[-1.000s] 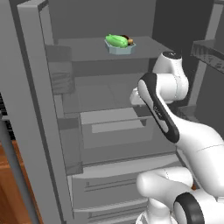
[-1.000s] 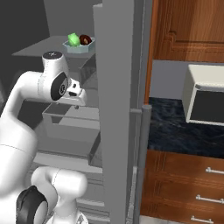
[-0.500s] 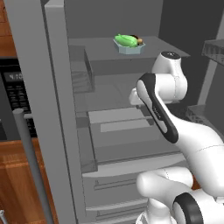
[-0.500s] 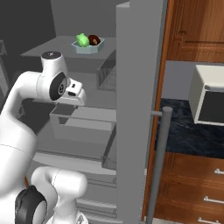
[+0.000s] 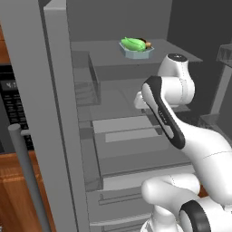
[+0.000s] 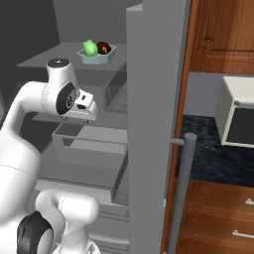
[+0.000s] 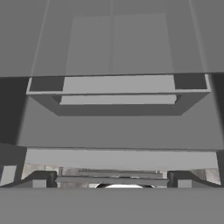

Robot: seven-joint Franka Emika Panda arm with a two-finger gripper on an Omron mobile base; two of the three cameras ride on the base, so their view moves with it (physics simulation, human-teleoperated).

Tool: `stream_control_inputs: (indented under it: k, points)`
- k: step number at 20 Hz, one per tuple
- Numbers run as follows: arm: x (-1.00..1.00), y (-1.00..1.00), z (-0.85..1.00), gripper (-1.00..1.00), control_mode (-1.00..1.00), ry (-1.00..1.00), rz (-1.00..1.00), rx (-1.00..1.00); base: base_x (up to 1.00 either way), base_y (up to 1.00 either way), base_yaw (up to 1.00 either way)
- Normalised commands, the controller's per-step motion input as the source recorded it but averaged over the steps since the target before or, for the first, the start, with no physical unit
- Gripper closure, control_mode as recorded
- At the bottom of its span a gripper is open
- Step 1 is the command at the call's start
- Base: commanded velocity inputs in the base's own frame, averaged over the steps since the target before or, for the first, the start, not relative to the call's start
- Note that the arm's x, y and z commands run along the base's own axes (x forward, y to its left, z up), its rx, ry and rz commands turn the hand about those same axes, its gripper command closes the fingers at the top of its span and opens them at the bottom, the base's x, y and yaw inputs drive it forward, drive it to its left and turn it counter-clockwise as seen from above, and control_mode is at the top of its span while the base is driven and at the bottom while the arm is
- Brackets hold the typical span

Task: Place the tupperware containing the steak and corn meal in the microwave. Close the microwave door and press the start button to reheat the meal.

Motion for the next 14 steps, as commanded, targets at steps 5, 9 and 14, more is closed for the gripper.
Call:
stream_control_inputs:
  k: [5, 9, 14]
  points:
    - [0.0, 0.0, 0.0, -1.0, 1.0, 0.0, 0.0, 0.0, 0.48, 0.0, 0.0]
    - [0.0, 0.0, 0.0, -1.0, 1.0, 0.0, 0.0, 0.0, 0.41, 0.0, 0.0]
    - [0.08, 0.0, 0.04, -1.0, -1.0, -0.01, 0.0, 0.0, 0.05, 0.0, -0.01]
